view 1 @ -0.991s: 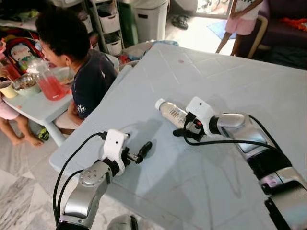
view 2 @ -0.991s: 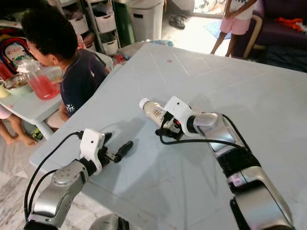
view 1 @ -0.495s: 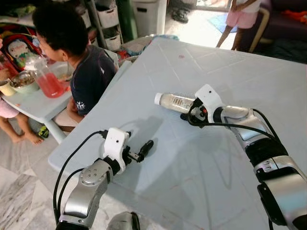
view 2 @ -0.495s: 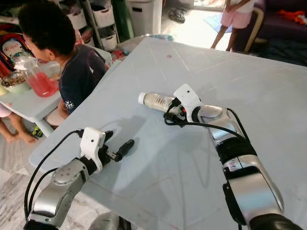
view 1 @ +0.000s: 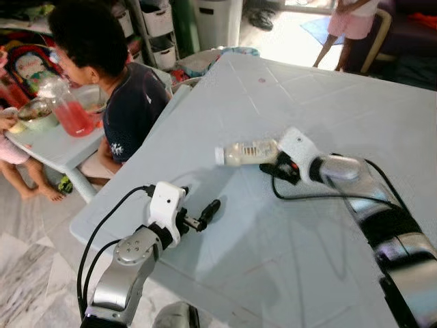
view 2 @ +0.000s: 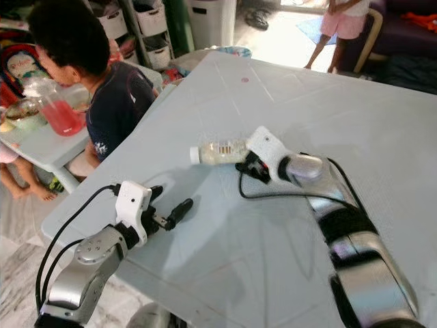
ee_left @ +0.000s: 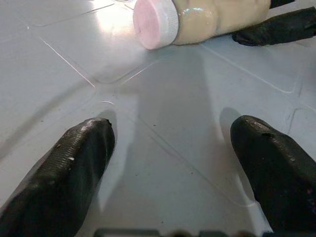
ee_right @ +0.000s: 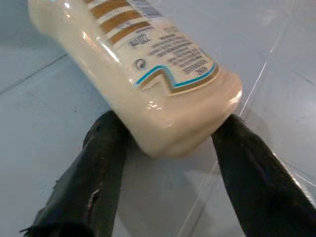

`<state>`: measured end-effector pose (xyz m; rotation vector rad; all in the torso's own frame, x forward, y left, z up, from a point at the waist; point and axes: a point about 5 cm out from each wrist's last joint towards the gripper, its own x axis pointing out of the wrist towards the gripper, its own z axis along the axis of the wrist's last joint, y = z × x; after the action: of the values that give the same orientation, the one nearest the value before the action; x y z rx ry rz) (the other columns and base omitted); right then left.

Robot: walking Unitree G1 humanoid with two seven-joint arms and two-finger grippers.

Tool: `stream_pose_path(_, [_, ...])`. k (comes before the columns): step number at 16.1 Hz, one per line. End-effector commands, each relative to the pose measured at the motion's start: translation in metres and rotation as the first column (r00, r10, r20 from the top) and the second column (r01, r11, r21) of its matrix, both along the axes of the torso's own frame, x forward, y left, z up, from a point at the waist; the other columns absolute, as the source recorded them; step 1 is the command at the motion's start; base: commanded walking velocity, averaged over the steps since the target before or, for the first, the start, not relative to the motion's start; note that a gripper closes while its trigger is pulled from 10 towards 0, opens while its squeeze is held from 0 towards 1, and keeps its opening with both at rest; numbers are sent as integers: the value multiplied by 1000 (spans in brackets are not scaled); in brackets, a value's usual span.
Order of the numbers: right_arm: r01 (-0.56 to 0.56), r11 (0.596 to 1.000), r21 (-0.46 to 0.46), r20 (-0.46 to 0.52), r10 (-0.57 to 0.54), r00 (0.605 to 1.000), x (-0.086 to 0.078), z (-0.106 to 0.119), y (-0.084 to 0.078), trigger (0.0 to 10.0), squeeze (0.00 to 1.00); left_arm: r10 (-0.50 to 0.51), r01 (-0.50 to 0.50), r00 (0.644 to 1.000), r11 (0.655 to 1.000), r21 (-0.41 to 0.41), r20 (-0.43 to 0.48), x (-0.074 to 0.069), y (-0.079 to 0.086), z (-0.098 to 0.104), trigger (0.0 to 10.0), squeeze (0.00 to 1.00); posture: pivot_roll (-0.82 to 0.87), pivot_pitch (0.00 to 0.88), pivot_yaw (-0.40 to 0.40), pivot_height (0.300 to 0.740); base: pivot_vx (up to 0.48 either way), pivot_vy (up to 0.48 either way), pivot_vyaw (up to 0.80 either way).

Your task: Restocking fridge

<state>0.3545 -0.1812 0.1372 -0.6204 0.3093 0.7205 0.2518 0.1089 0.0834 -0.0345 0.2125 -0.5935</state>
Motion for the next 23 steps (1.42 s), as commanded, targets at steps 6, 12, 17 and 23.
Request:
stream_pose_path(6, [-6,978,207,115,-18,993,-52,2,7,0,0,41,-40,999,998,44,-27,5,10,-6,10000,0,-61,85,83,740,0,0,0])
stream_pose_path(12, [-182,981,75,-26,184,983,-90,8,14,10000,1000,37,-36,999,998,52,-18,9,13,-5,10000,0,-62,78,86,740,0,0,0])
stream_pose_path(17, [-241,958,155,-98,258,961,-98,33,15,10000,1000,44,-44,999,998,39,1,12,14,-2,10000,0,-68,70,90,740,0,0,0])
stream_pose_path(23, [-102,993,57,43,100,994,-55,79,-18,10000,1000,67,-68,998,997,37,18,18,19,-1,10000,0,-82,66,91,740,0,0,0])
